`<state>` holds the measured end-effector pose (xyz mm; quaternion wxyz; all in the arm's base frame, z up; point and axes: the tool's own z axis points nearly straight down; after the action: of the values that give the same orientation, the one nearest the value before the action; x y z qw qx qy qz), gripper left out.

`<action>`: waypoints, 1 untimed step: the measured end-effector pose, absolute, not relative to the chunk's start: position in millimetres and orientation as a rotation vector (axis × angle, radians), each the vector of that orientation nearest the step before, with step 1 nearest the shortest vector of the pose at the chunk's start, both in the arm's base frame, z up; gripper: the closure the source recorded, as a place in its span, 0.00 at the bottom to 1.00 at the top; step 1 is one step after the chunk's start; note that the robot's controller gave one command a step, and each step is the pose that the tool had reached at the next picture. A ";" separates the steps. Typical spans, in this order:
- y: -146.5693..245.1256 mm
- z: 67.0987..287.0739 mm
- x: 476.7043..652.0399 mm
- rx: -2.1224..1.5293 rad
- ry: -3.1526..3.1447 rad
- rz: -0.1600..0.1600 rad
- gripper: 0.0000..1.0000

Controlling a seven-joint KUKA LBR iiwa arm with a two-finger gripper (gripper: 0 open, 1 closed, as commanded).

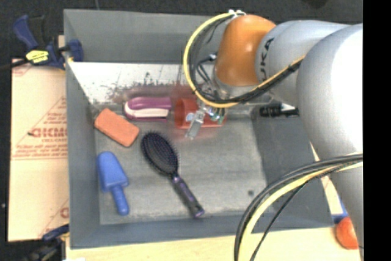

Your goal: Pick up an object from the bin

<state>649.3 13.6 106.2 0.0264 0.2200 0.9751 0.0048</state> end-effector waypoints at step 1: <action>16.7 93.3 635.1 0.541 3.073 0.002 0.00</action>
Offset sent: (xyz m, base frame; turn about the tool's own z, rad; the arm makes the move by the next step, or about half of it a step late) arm 0.0025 -0.0034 -0.0362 0.1499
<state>635.1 16.7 93.3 0.0108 0.1733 0.9848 0.0007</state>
